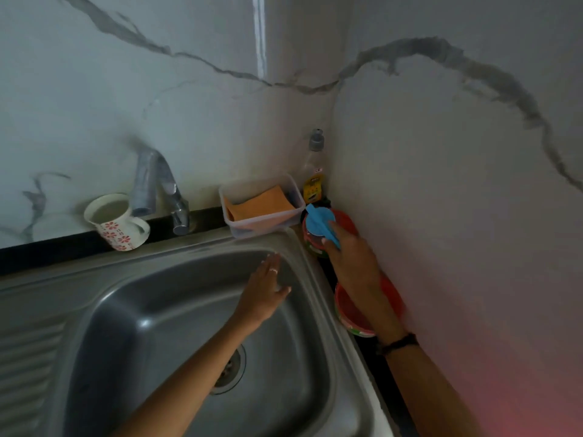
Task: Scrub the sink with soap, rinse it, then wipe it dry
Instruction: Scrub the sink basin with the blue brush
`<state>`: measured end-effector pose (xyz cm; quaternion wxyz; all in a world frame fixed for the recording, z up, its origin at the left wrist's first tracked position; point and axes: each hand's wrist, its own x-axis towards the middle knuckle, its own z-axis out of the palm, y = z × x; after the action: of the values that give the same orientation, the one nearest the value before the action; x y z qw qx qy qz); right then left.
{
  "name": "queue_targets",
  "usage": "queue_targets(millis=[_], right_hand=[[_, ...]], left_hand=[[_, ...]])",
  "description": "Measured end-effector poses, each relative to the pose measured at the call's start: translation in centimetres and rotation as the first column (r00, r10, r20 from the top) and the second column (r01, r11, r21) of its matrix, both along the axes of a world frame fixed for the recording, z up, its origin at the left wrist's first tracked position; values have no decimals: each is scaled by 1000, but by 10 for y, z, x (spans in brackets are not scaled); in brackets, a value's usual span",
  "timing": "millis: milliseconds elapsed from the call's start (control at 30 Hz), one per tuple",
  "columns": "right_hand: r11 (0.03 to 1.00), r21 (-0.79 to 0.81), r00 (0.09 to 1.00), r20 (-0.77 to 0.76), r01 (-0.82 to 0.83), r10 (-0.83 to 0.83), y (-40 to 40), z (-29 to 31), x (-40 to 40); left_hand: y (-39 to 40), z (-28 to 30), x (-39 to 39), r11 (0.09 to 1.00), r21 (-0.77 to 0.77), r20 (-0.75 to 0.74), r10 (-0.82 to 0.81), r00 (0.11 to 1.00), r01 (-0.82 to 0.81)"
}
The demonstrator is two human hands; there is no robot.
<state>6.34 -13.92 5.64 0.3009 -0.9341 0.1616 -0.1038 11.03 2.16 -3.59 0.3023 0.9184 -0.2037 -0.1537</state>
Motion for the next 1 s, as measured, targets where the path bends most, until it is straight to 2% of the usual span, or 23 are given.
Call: queue_targets(millis=[33,100,167,300,367,433,500,567,633,667,700,767,833,867,933,1000], right_hand=[[999,43,999,36,-20,19,11,3,-8],[994,89,998,15,-59,58,37,-2,-18],[985,137,990,-69,-109,119,66,-19,-20],[921,364,944,-230,-141,235,126,-73,-6],[892,442,914,-318,-91,251,143,-106,11],[876,481,888,-420,40,190,149,-134,29],[853,486,876,-476,190,76,144,-160,43],[818,489,901,-426,301,-77,155,-179,43],[824,490,936,-329,285,-128,191,-197,34],[859,463,951,-300,217,-78,218,-206,27],[900,424,949,-312,101,41,246,-211,17],[930,314,846,-430,-189,317,298,-203,-3],[868,207,732,-470,-452,493,316,-198,-15],[840,153,711,-467,-520,525,313,-197,-17],[883,106,772,-447,-457,453,280,-207,-15],[981,134,874,-449,-141,187,229,-214,-5]], left_hand=[[18,-4,-5,999,52,18,-3,1000,3],[59,-9,-12,985,175,50,-6,999,-3],[98,-13,-18,947,321,61,-26,998,5],[165,-12,-39,840,542,7,-43,999,32],[195,-11,-50,798,603,11,-35,999,21],[224,-12,-59,766,643,77,-34,996,-23],[249,-16,-66,784,614,209,-54,977,-88],[269,-20,-70,759,640,269,-79,960,-117],[284,-26,-72,753,642,321,-90,943,-147],[290,-30,-74,751,640,333,-81,940,-162],[294,-30,-75,749,640,343,-77,936,-173],[298,-32,-77,749,633,361,-61,930,-197],[302,-34,-78,742,637,359,-49,932,-206],[304,-37,-79,745,631,367,-39,930,-218],[307,-39,-79,763,602,373,-8,928,-236],[309,-39,-80,783,575,375,5,927,-236]])
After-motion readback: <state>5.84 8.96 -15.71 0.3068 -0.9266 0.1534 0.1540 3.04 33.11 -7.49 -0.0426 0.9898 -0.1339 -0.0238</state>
